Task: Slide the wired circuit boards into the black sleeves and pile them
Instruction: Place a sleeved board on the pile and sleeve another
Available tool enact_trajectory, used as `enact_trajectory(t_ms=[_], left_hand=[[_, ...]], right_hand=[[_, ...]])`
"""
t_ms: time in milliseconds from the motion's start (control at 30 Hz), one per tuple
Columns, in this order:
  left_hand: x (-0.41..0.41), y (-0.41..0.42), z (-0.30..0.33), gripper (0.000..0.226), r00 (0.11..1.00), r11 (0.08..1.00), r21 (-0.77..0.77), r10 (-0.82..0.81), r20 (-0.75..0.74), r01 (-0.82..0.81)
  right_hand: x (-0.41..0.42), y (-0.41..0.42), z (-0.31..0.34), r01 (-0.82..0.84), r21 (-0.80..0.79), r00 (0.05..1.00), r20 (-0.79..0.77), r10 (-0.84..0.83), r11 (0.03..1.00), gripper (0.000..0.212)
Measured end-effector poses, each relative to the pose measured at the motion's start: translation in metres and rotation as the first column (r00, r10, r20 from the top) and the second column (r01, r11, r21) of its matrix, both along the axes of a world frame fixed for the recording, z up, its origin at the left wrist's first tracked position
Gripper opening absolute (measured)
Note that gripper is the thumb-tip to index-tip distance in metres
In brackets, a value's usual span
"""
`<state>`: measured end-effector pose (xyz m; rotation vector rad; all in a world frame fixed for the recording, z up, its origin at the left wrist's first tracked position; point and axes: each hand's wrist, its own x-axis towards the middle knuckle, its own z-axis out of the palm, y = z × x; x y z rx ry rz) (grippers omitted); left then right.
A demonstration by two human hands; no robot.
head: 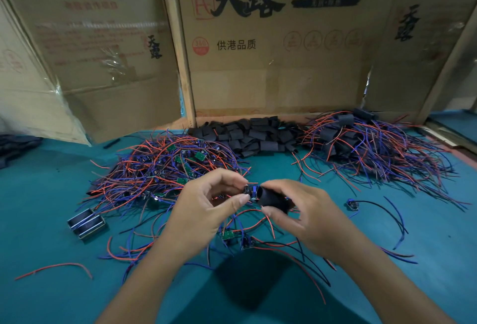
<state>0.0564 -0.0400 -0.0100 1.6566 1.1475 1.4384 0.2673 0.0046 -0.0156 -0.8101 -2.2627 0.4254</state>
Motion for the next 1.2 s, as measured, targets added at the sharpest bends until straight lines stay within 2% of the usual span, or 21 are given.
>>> enact_trajectory(t_ms=[267, 333, 400, 567, 867, 1067, 1200], left_hand=[[0.009, 0.001, -0.006, 0.012, 0.998, 1.0, 0.006, -0.003, 0.064, 0.003], [0.01, 0.002, -0.007, 0.007, 1.0, 1.0, 0.027, 0.006, 0.03, -0.006], [0.011, 0.002, -0.009, 0.011, 0.999, 0.998, 0.055, 0.021, -0.036, -0.02], [0.009, 0.002, -0.009, 0.016, 0.999, 1.0, 0.016, -0.01, -0.053, 0.011], [0.008, 0.0, -0.008, 0.026, 0.983, 0.999, -0.048, -0.016, -0.184, 0.007], [0.009, 0.0, -0.008, 0.017, 0.964, 0.999, -0.048, -0.01, -0.265, -0.002], [0.009, 0.0, -0.008, 0.016, 0.963, 1.0, -0.008, 0.024, -0.268, -0.027]], right_hand=[[0.0, 0.0, -0.002, -0.007, 0.009, 1.0, 0.018, 0.007, 1.0, 0.036], [0.001, 0.001, -0.003, 0.0, 0.015, 1.0, 0.008, 0.0, 1.0, 0.034], [0.001, 0.002, -0.002, 0.008, 0.03, 1.0, -0.008, -0.008, 1.0, 0.032], [0.001, 0.002, -0.003, 0.007, 0.036, 1.0, -0.004, -0.007, 0.999, 0.034], [0.001, 0.001, -0.003, -0.001, 0.02, 1.0, 0.023, 0.0, 1.0, 0.035], [-0.001, 0.0, -0.003, -0.021, 0.008, 1.0, 0.015, 0.021, 1.0, 0.038], [-0.001, 0.0, -0.003, -0.015, -0.036, 1.0, -0.008, 0.015, 0.999, 0.027]])
